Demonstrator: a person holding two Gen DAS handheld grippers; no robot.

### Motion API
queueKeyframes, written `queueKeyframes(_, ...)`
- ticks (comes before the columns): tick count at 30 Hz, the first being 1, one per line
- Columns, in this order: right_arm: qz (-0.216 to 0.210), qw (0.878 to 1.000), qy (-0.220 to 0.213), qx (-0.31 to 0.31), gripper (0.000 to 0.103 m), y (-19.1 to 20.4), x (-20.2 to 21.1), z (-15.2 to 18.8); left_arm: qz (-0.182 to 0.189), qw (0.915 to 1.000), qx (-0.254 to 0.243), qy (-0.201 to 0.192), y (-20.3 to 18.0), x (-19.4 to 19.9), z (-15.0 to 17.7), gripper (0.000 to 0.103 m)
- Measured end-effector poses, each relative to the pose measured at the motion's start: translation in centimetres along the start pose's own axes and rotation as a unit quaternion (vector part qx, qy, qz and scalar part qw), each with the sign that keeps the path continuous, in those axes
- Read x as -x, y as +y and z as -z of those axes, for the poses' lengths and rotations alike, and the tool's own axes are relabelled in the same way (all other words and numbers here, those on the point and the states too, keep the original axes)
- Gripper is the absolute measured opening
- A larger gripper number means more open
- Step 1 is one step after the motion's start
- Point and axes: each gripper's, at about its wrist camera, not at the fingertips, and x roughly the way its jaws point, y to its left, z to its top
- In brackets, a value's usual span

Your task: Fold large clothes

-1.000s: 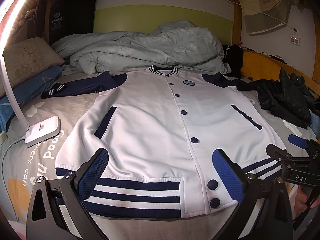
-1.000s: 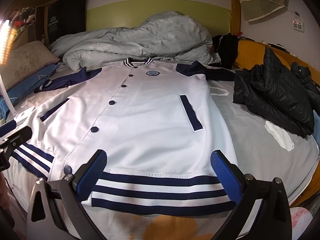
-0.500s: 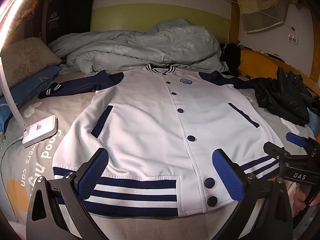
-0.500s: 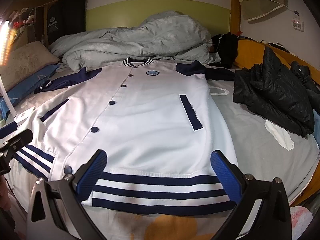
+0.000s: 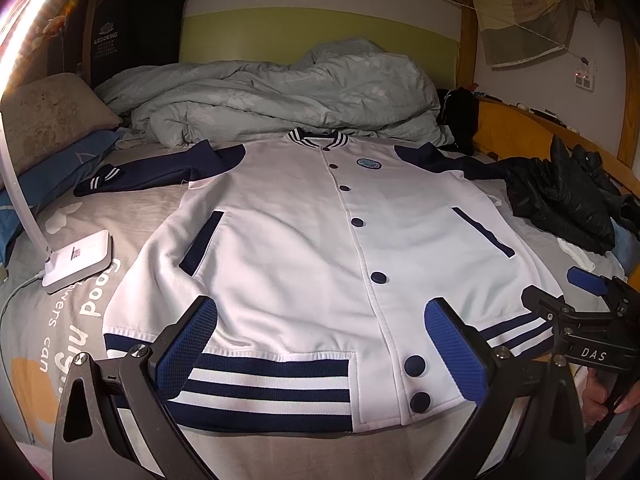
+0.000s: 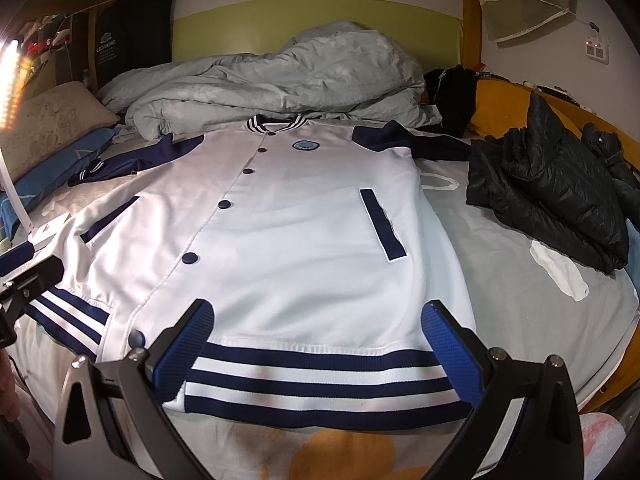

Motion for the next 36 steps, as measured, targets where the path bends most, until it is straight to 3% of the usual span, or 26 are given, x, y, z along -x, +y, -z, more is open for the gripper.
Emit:
queueKeyframes(13,-0.001,1.000,0.000,0.000,0.103,0.1,0.0,0.0,0.017,0.9998,-0.004,0.002,-0.3,0.2,0.0,0.103)
queueKeyframes(28,-0.003,1.000,0.003,-0.001,0.103,0.2,0.0,0.0,-0.013,0.9997,-0.021,0.005,-0.3,-0.4,0.4,0.103)
queueKeyframes(33,-0.010,1.000,0.010,-0.018,0.103,0.0,0.5,0.4,-0.069,0.9963,-0.030,-0.041,-0.3,0.7,0.9,0.102)
queueKeyframes(36,-0.037,0.998,0.010,-0.059,0.103,-0.6,0.9,1.7,-0.057,0.9971,-0.017,-0.048,0.0,1.3,1.6,0.102)
